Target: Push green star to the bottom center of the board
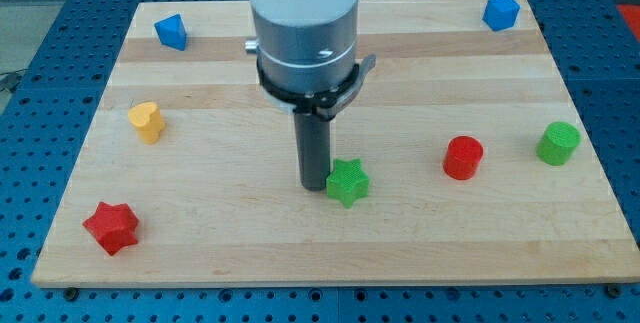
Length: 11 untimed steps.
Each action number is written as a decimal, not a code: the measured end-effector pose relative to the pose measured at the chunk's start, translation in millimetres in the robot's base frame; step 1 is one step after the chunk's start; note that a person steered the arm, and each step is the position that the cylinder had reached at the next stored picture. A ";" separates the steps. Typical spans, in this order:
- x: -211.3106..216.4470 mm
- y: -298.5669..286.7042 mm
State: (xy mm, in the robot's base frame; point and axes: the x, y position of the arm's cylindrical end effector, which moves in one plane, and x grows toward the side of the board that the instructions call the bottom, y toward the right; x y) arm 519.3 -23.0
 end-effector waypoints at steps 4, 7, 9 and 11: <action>-61.1 62.8; 0.6 31.4; 27.8 27.2; -28.8 42.9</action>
State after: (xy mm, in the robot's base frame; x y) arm 490.6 19.9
